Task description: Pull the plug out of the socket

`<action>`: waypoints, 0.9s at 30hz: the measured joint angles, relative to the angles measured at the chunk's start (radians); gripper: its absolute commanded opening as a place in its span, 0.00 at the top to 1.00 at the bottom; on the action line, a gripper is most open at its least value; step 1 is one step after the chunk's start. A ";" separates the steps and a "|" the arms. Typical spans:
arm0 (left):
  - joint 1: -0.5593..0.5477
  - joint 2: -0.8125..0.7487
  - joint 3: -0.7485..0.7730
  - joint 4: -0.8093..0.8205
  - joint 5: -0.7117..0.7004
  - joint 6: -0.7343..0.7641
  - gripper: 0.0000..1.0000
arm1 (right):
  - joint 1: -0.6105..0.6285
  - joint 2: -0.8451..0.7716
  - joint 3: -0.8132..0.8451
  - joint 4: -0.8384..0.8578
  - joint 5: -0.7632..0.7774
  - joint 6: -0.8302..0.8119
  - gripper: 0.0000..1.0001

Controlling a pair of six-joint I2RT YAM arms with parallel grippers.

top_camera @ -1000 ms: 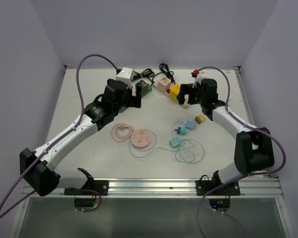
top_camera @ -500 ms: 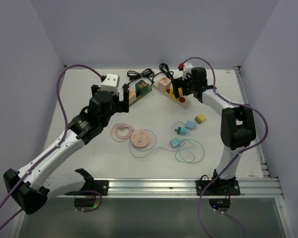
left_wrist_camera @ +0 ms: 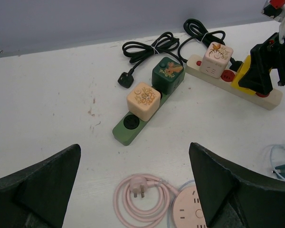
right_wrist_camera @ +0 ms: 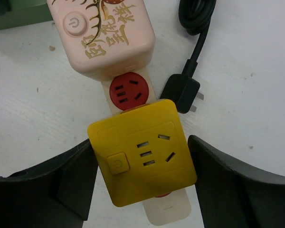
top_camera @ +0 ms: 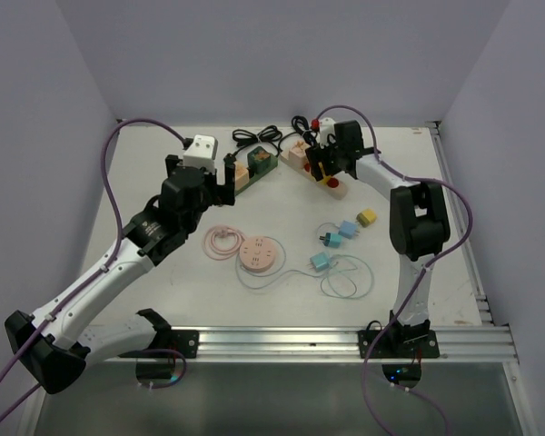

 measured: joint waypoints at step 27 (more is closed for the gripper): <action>0.014 0.071 -0.003 0.005 0.029 -0.003 0.00 | 0.134 -0.167 -0.195 -0.027 0.089 0.129 0.79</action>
